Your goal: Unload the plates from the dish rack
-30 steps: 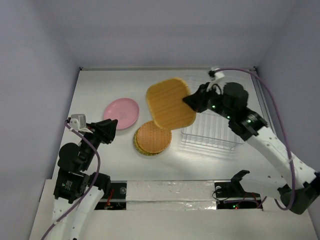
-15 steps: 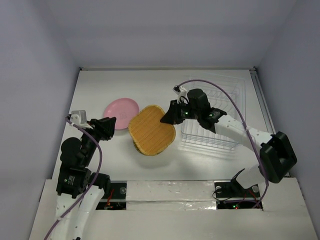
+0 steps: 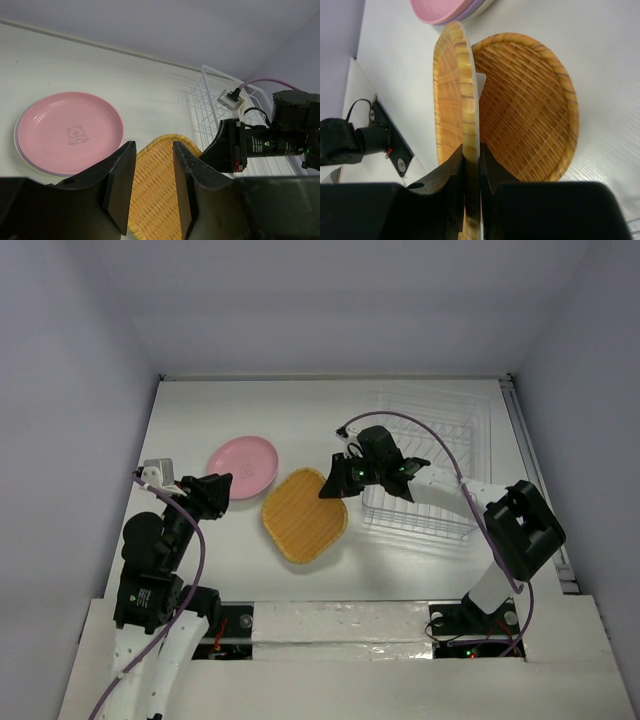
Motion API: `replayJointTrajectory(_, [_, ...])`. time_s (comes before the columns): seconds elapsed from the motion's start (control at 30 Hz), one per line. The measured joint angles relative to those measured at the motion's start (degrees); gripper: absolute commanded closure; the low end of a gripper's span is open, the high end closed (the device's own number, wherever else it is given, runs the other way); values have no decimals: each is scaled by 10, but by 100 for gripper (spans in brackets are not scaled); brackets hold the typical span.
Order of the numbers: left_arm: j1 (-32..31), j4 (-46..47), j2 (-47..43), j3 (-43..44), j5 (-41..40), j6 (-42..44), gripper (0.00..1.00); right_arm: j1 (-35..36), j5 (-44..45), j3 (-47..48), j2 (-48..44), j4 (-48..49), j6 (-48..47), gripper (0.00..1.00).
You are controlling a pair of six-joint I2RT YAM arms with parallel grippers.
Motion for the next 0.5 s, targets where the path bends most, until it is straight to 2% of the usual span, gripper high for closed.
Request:
replayJointTrajectory(0.1, [1,0,0,0,0,0,68,3,37,8,0,-19,-9,64])
replayJointTrajectory(0.13, [1,0,0,0,0,0,68,4,52,10,0,-25,-13,54])
replayJointTrajectory(0.2, [1,0,0,0,1,0,68,4,76,10,0,-32,-22,46])
replayJointTrajectory(0.23, [1,0,0,0,1,0,68,3,86,11,0,-37,-25,37])
replayJointTrajectory(0.3, [1,0,0,0,2,0,68,4,100,19,-2,-41,-29,28])
replayJointTrajectory(0.33, [1,0,0,0,2,0,68,5,109,23,-3,-41,-31,17])
replayJointTrajectory(0.37, [1,0,0,0,2,0,68,7,115,26,-3,-41,-34,15])
replayJointTrajectory(0.43, [1,0,0,0,2,0,68,10,125,31,-4,-42,-40,3])
replayJointTrajectory(0.5, [1,0,0,0,2,0,68,14,138,34,-8,-47,-45,0])
